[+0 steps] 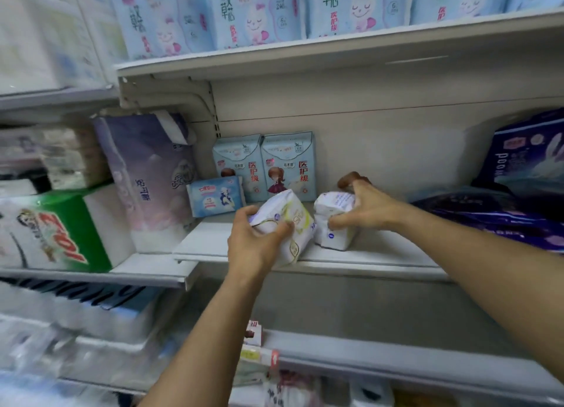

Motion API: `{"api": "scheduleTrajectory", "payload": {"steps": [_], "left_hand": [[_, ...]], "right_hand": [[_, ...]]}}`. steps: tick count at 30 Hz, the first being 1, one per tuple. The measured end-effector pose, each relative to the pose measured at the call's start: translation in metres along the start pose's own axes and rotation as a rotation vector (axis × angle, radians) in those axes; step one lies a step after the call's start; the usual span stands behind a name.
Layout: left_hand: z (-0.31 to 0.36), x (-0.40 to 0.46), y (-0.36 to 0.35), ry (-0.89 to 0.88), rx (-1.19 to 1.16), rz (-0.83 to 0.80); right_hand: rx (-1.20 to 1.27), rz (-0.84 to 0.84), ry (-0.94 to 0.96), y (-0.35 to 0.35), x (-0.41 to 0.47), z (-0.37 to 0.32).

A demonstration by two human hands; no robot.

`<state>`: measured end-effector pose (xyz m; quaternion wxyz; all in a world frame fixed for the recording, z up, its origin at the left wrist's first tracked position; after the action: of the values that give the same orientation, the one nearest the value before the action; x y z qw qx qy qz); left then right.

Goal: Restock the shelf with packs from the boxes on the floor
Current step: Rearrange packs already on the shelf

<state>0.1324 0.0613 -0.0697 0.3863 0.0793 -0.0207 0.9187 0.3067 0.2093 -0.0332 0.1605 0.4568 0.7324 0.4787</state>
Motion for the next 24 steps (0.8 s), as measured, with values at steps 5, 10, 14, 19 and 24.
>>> {"api": "scheduleTrajectory", "payload": {"steps": [5, 10, 14, 19, 24], "left_hand": [[-0.001, -0.058, 0.028, 0.067, -0.266, -0.031], [-0.01, -0.111, 0.027, 0.173, -0.428, -0.117], [-0.014, -0.153, 0.001, 0.239, -0.479, -0.23], [-0.022, -0.203, -0.052, 0.301, -0.455, -0.371], [-0.03, -0.265, -0.135, 0.376, -0.413, -0.537]], "right_hand": [[0.14, 0.168, 0.022, 0.004, -0.077, -0.014], [0.232, 0.214, -0.059, 0.017, -0.162, 0.003], [0.294, 0.261, -0.16, 0.033, -0.229, 0.034], [0.343, 0.297, -0.285, 0.059, -0.301, 0.08], [0.291, 0.37, -0.388, 0.101, -0.378, 0.142]]}}
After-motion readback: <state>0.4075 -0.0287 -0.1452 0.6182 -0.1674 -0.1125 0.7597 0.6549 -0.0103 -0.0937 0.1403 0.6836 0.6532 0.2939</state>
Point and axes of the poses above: each hand's wrist, its own x-axis towards the middle knuckle, its own y-axis out of the back of the hand, z = x × y, the point moved 3 cm from there along x, towards the middle knuckle, and after that the axes turned 5 degrees about -x, right-handed, at the moved point
